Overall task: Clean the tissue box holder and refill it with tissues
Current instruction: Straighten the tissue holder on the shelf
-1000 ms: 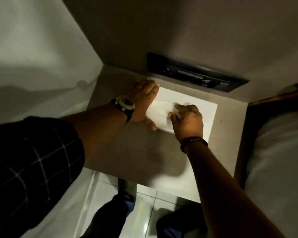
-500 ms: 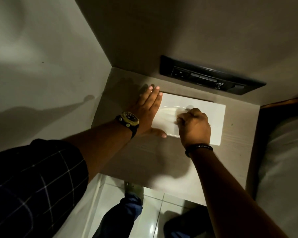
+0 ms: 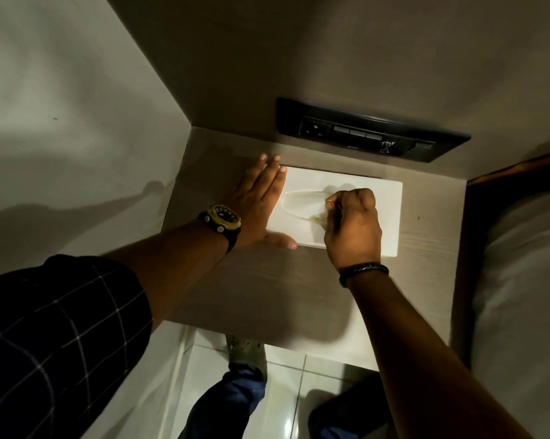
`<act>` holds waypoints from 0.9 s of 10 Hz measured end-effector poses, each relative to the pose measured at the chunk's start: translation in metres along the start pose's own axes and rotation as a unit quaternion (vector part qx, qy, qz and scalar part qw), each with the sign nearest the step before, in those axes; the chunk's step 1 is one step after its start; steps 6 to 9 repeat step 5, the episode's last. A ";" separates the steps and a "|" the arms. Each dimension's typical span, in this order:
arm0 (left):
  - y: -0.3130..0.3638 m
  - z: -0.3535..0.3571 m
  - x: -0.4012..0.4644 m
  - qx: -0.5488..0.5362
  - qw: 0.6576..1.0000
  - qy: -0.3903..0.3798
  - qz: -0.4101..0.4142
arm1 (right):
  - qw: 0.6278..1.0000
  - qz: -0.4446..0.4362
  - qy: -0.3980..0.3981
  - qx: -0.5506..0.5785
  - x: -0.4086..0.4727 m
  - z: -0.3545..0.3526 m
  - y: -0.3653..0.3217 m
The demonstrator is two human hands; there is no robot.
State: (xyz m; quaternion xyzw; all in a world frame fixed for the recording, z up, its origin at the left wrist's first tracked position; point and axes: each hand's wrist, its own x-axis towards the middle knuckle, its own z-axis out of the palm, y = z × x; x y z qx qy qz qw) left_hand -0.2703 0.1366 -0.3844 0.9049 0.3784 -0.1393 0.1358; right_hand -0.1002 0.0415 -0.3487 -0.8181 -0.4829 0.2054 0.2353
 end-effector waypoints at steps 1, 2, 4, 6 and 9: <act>0.000 0.002 0.001 -0.009 1.000 -0.005 -0.008 | 1.000 -0.005 0.016 0.025 -0.002 -0.001 0.001; 0.001 0.002 0.001 -0.005 1.000 -0.007 -0.008 | 0.999 -0.010 0.029 0.036 -0.003 0.000 0.004; 0.000 0.001 -0.001 -0.004 1.000 -0.003 -0.002 | 0.998 -0.004 0.029 0.049 -0.007 0.003 0.006; 0.001 -0.004 0.000 -0.005 1.000 -0.015 -0.006 | 0.998 0.000 0.022 0.057 -0.009 -0.004 0.002; 0.001 -0.004 0.000 -0.005 1.000 -0.015 -0.006 | 0.998 0.000 0.022 0.057 -0.009 -0.004 0.002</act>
